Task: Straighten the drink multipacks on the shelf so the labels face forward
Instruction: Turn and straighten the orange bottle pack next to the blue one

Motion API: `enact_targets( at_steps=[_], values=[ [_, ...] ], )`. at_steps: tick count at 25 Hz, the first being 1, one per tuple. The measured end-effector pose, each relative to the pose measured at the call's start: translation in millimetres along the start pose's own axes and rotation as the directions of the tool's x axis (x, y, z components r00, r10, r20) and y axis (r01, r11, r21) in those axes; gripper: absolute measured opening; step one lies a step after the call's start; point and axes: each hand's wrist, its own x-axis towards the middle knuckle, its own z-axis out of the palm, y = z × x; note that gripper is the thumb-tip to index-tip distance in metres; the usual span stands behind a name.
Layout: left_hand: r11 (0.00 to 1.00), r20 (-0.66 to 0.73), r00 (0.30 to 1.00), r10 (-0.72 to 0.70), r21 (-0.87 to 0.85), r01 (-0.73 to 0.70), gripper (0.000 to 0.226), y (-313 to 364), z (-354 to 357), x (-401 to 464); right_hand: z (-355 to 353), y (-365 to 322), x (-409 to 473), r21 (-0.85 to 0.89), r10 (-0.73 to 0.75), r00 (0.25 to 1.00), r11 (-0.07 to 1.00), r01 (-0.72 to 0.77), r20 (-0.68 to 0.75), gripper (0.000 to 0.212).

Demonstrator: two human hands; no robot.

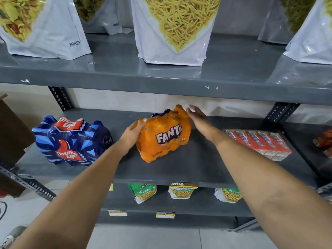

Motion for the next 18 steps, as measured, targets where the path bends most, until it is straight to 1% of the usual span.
enact_targets(
  at_steps=[1, 2, 3, 5, 9, 12, 14, 16, 18],
  values=[
    [0.998, 0.023, 0.997, -0.068, 0.014, 0.068, 0.074, 3, -4, 3, 2, -1, 0, -0.045, 0.002, 1.000, 0.999, -0.002, 0.010, 0.063],
    [0.991, 0.058, 0.990, -0.130, 0.028, 0.128, 0.080, 5, -6, 4, 7, 0, -2, -0.096, -0.002, 1.000, 0.995, 0.000, -0.015, 0.059],
    [0.984, 0.096, 0.980, -0.174, 0.048, 0.171, 0.081, 9, -8, 5, 11, 3, -6, -0.135, -0.022, 0.998, 0.991, 0.013, -0.064, 0.058],
    [0.974, 0.150, 0.963, -0.223, 0.084, 0.212, 0.079, 16, -10, 5, 15, 5, -15, -0.191, -0.063, 0.988, 0.981, 0.035, -0.141, 0.059],
    [0.967, 0.194, 0.947, -0.255, 0.072, 0.246, 0.072, 24, -3, 0, 9, 15, -49, -0.318, -0.133, 0.969, 0.946, 0.062, -0.207, 0.071],
    [0.960, 0.204, 0.939, -0.276, 0.114, 0.257, 0.069, 19, 2, -7, 7, 26, -78, -0.412, -0.209, 0.945, 0.907, 0.090, -0.253, 0.072],
    [0.959, 0.232, 0.933, -0.276, 0.139, 0.249, 0.067, 14, 4, -19, 4, 30, -94, -0.467, -0.261, 0.931, 0.876, 0.116, -0.257, 0.079],
    [0.956, 0.254, 0.924, -0.285, 0.145, 0.255, 0.068, 12, 4, -29, 1, 35, -105, -0.476, -0.273, 0.927, 0.871, 0.126, -0.255, 0.081],
    [0.954, 0.264, 0.919, -0.292, 0.151, 0.259, 0.070, 12, 5, -35, 2, 37, -113, -0.451, -0.261, 0.928, 0.884, 0.120, -0.264, 0.075]
  ],
)
